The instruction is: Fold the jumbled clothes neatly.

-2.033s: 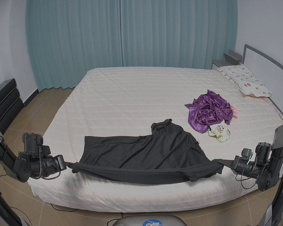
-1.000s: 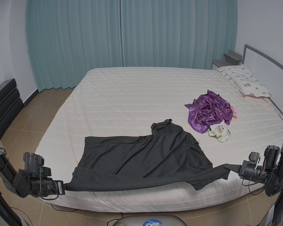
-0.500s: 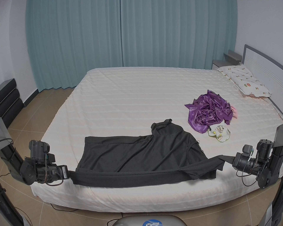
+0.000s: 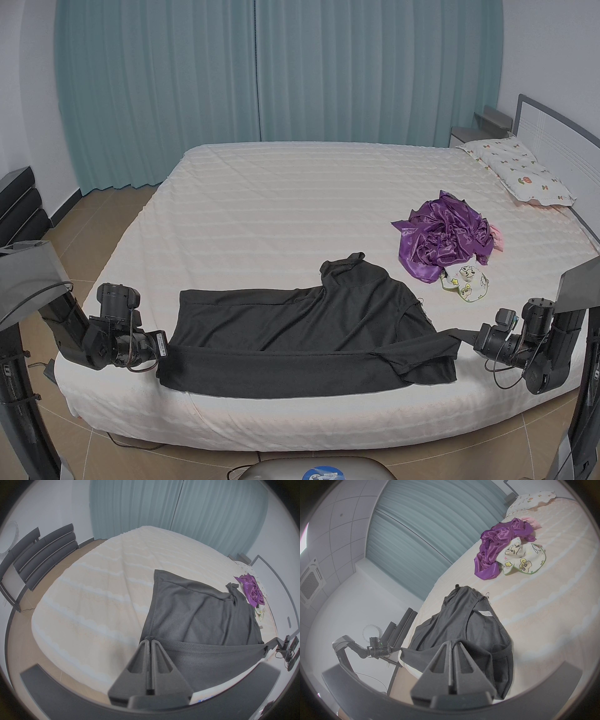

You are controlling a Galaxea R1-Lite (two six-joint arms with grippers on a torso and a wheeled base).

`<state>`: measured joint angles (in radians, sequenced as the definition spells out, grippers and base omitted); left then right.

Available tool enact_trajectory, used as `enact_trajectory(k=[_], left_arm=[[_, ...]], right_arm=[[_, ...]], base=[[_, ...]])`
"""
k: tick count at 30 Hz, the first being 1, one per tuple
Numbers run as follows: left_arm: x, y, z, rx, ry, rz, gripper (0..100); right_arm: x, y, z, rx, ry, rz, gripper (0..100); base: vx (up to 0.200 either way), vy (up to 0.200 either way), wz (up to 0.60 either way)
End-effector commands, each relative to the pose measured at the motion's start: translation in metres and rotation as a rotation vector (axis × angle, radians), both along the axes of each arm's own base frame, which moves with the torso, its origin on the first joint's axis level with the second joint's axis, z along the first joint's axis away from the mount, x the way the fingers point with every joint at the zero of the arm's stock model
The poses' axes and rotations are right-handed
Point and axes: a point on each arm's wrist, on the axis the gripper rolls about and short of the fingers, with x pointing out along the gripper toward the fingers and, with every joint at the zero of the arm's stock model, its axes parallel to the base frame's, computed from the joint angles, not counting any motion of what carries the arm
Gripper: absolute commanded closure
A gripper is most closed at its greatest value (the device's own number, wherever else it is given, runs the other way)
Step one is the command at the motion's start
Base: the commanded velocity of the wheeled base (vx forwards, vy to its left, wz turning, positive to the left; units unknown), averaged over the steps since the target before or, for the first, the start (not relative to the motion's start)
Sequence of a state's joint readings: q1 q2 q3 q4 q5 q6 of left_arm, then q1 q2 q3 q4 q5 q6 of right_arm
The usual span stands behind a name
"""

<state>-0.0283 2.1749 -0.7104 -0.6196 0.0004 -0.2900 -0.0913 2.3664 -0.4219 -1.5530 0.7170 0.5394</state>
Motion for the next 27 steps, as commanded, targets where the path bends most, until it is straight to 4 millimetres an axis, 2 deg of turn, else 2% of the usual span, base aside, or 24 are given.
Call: enact_trajectory(k=[1, 14, 15, 22, 26, 27], left_arm=[[0.012, -0.005, -0.021, 0.001, 0.034, -0.009, 100], [0.027, -0.005, -0.03, 0.02, 0.027, 0.036, 100], [0.028, -0.006, -0.03, 0.015, 0.023, 0.042, 0], [0.029, -0.01, -0.027, -0.018, 0.013, 0.067, 0], [0.026, -0.009, -0.019, -0.039, -0.002, 0.087, 0], [0.024, -0.006, -0.011, -0.059, -0.016, 0.097, 0]], right_arm=[[0.004, 0.007, -0.016, 0.001, 0.026, 0.019, 100], [0.014, 0.009, -0.026, -0.007, 0.022, 0.009, 100], [0.014, 0.009, -0.027, -0.008, 0.025, 0.008, 0], [0.014, 0.01, -0.025, -0.003, 0.023, 0.011, 0], [0.012, 0.007, -0.009, 0.039, 0.023, -0.03, 0], [0.01, 0.006, -0.002, 0.058, 0.029, -0.053, 0]], base=[[0.0, 0.0, 0.0], [0.0, 0.0, 0.0], [0.0, 0.0, 0.0], [0.0, 0.0, 0.0], [0.0, 0.0, 0.0], [0.0, 0.0, 0.0]])
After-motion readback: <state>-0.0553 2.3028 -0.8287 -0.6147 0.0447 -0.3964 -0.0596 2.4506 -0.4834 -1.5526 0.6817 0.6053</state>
